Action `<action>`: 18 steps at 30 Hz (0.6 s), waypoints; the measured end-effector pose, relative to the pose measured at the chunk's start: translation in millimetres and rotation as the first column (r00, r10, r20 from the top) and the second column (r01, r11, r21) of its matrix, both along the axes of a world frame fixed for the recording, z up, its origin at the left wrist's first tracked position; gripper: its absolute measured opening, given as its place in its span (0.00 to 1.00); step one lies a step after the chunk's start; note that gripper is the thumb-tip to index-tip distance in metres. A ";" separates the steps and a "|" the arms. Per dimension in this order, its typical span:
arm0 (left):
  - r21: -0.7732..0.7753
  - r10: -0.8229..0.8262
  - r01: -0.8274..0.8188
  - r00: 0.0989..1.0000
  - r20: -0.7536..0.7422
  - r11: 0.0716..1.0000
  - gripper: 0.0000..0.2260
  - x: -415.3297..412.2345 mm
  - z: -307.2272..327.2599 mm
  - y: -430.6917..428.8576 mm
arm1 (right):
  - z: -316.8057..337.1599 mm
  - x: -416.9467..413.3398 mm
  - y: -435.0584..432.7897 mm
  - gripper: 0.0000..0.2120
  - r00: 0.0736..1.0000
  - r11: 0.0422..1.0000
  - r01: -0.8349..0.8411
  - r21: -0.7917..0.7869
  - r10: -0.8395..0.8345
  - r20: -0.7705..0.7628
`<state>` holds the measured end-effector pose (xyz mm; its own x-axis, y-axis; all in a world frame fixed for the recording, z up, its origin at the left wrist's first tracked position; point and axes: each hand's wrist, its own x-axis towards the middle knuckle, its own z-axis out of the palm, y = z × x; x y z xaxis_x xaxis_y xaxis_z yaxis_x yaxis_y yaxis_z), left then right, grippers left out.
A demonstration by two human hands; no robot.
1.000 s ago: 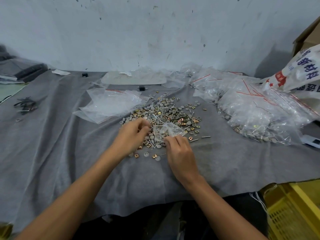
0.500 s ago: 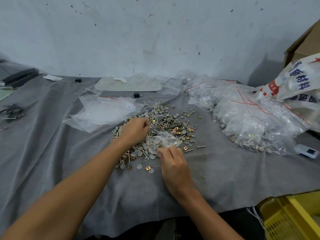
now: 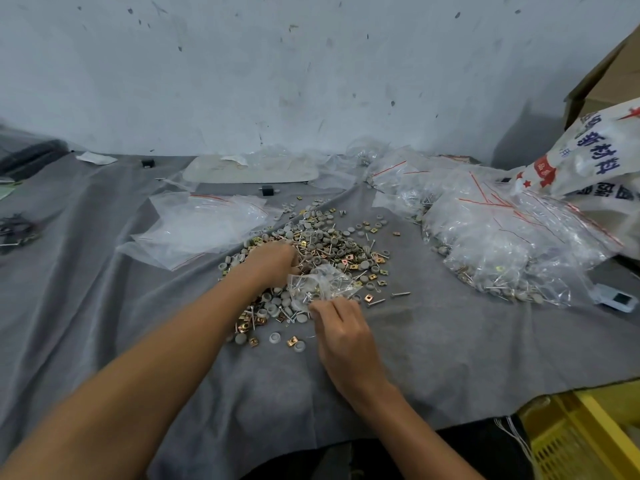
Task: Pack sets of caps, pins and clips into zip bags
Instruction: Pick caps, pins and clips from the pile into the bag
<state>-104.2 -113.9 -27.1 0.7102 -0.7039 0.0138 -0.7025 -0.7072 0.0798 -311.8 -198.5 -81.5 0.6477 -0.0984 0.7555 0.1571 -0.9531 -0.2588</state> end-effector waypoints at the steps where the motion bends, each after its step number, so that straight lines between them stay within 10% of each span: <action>1: -0.006 0.005 -0.005 1.000 -0.004 1.000 0.02 -0.7 0.4 3.4 | 0.3 -0.1 -0.2 0.02 1.000 1.000 -0.001 0.001 0.001 -0.007; 18: -0.579 0.112 -0.195 0.978 -0.176 0.791 0.10 -80.1 24.1 99.8 | 3.2 -0.7 1.1 0.02 1.000 1.000 0.015 0.011 -0.015 -0.018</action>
